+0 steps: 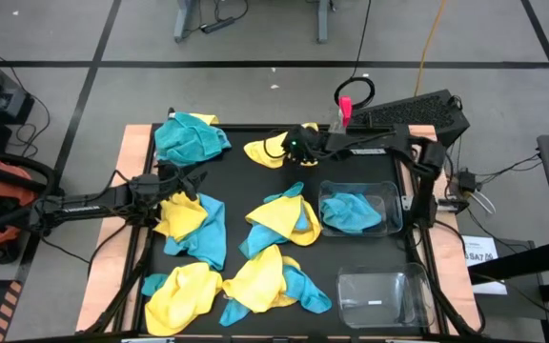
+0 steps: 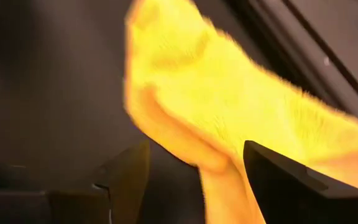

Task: Sort microfiber towel by color & place in baskets
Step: Put the yellow towel into the bottom transparent bin

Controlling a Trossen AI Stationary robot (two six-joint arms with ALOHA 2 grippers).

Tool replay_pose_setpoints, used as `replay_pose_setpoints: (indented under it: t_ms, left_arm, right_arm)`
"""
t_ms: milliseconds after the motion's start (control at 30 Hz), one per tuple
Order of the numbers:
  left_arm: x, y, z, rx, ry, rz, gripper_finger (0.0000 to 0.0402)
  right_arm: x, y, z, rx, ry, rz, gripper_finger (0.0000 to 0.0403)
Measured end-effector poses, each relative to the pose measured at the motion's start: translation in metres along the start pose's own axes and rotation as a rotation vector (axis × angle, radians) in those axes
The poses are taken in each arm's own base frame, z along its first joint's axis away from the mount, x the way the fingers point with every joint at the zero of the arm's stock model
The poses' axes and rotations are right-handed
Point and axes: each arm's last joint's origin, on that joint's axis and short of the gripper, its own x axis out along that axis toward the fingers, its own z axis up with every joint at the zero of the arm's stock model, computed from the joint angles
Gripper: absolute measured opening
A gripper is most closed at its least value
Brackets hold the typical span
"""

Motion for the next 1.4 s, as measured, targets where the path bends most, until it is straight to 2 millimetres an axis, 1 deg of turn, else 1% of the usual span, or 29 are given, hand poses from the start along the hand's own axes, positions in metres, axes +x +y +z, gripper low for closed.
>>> replay_pose_setpoints:
  t_ms: [200,367,467,533,600,667,767,800,833,967,1067,1267,1400]
  left_arm:
    - [0.000,0.000,0.000,0.000,0.000,0.000,0.0299]
    - [0.000,0.000,0.000,0.000,0.000,-0.001,0.0299]
    - [0.000,0.000,0.000,0.000,0.000,0.000,0.0299]
    - [0.000,0.000,0.000,0.000,0.000,0.000,0.0299]
    - [0.000,0.000,0.000,0.000,-0.001,0.000,0.0299]
    - [0.000,0.000,0.000,0.000,0.000,0.000,0.0299]
    - [0.000,0.000,0.000,0.000,0.000,0.000,0.0299]
    - [0.000,0.000,0.000,0.000,0.000,0.000,0.0299]
    - [0.000,0.000,0.000,0.000,0.000,0.000,0.0299]
    - [0.000,0.000,0.000,0.000,0.000,0.000,0.0299]
    - [0.000,0.000,0.000,0.000,0.000,0.000,0.0299]
    - [0.000,0.000,0.000,0.000,0.000,0.000,0.0299]
    - [0.000,0.000,0.000,0.000,0.000,0.000,0.0299]
  right_arm:
    - [0.027,-0.005,-0.015,0.055,0.086,0.005,0.0251]
    - [0.041,-0.007,-0.023,0.101,0.124,0.020,0.0251]
    - [0.047,-0.008,-0.026,0.114,0.136,0.027,0.0237]
    - [0.051,-0.009,-0.027,0.112,0.147,0.050,0.0213]
    - [0.052,-0.008,-0.029,0.105,0.159,0.074,0.0177]
    - [0.053,-0.007,-0.030,0.090,0.162,0.090,0.0127]
    - [0.050,-0.003,-0.028,0.054,0.158,0.109,0.0039]
    - [0.048,-0.002,-0.028,0.038,0.157,0.115,0.0020]
    - [0.047,0.000,-0.028,0.029,0.155,0.119,0.0013]
    - [0.035,0.004,-0.025,0.005,0.156,0.131,0.0005]
    - [0.017,0.009,-0.017,-0.022,0.122,0.141,0.0003]
    - [-0.036,0.022,0.002,-0.112,0.012,0.108,0.0001]
    - [-0.082,0.032,0.013,-0.163,-0.086,0.121,0.0001]
